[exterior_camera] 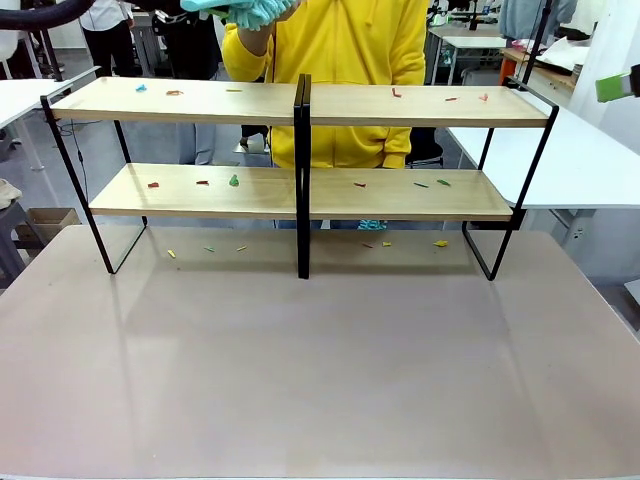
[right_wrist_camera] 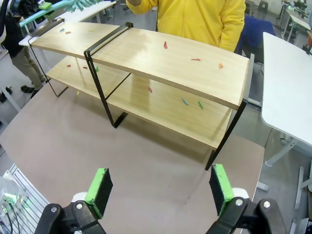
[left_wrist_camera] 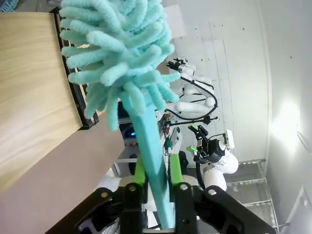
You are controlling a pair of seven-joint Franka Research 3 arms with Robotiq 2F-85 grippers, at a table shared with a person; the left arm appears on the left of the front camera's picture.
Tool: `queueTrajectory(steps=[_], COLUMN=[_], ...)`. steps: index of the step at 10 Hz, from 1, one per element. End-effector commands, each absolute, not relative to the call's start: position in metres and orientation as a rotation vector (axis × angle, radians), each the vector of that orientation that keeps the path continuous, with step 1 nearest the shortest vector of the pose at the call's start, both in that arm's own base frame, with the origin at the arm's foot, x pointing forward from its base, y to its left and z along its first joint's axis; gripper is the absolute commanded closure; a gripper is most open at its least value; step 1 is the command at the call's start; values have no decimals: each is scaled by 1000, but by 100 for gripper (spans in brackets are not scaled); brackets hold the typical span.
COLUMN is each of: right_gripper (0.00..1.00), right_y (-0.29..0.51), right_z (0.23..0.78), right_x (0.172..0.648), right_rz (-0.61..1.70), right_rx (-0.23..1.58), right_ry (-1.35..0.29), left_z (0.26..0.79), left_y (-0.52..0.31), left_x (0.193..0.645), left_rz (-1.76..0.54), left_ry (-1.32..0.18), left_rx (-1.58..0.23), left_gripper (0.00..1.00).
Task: Clean the shelves.
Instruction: Pick up the Duster when the human hands it over.
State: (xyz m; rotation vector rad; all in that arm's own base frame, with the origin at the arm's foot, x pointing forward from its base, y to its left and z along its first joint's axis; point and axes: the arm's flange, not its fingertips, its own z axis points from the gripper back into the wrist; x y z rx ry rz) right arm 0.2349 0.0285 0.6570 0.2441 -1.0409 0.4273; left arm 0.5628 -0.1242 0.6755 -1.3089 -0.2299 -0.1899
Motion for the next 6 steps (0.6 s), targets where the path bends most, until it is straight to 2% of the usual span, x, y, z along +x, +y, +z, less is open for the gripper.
queueTrajectory(steps=[1,4,6], right_gripper=[0,0,0], right_y=[27,27,27], right_z=[657,657,657], right_x=[235,235,235], right_rz=[427,427,427], right_rx=[251,251,251], right_ry=[-1041,-1041,-1041], left_z=[674,678,711], left_y=[-126,-119,-52], left_x=[556,551,510], left_rz=[-168,-190,-362], left_ry=[-222,-206,-186], left_rx=[-1310,-1309,-1286], left_gripper=[100,100,100])
